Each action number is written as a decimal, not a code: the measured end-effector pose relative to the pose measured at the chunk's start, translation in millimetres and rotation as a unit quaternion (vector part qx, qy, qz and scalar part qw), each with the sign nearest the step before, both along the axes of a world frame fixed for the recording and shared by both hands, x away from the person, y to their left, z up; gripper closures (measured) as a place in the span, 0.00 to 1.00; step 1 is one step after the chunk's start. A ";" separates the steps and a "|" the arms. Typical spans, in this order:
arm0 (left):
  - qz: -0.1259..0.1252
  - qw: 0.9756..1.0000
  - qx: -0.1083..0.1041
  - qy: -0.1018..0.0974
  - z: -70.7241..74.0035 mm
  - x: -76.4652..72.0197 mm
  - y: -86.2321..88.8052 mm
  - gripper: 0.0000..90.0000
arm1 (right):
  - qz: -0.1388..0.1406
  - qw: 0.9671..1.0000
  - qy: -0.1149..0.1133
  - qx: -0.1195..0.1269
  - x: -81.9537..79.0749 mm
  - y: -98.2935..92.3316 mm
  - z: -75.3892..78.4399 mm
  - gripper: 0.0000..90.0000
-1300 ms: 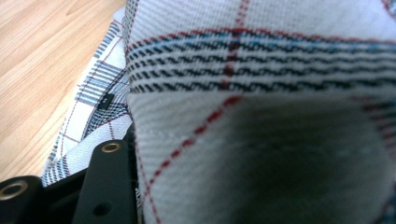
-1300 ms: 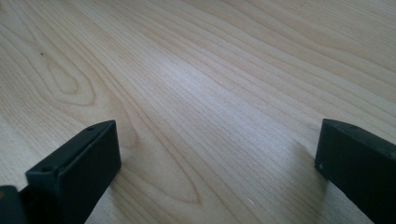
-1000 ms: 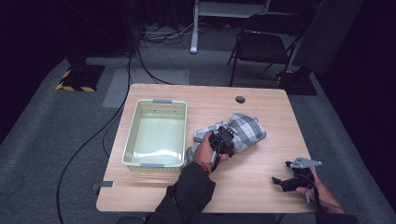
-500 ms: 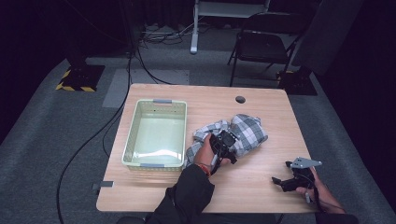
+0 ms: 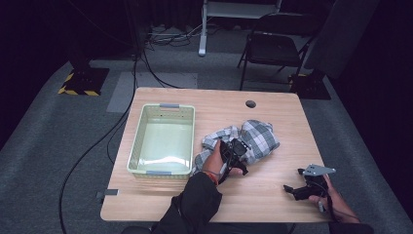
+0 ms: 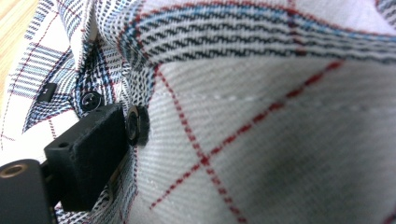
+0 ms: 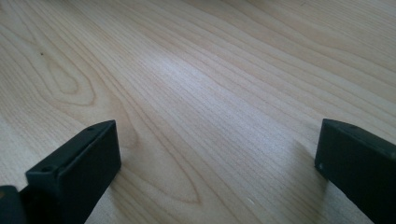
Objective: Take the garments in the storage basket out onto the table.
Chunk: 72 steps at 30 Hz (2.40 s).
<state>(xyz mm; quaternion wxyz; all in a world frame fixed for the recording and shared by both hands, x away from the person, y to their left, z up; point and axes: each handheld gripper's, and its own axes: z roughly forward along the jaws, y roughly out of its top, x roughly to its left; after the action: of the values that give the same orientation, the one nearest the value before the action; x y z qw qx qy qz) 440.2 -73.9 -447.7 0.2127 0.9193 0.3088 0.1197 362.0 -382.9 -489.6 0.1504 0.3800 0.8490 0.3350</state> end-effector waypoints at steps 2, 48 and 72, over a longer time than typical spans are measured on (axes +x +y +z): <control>-0.002 1.000 0.000 -0.001 0.4 -0.8 0.1 0.07 | 0.000 1.000 0.000 0.000 0.0 0.0 0.0 0.00; -0.064 0.996 0.021 -0.050 19.5 -26.1 17.7 0.05 | 0.000 1.000 0.000 0.000 0.0 0.0 0.0 0.00; -0.081 0.994 0.029 -0.067 22.9 -47.2 37.1 0.05 | -0.001 1.000 -0.001 -0.001 -0.2 0.1 0.0 0.01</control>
<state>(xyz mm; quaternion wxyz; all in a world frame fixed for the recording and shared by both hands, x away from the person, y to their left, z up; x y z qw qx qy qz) 393.0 -36.7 -424.7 0.2151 0.9371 0.2144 0.1719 361.8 -382.8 -489.6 0.1517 0.3800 0.8488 0.3348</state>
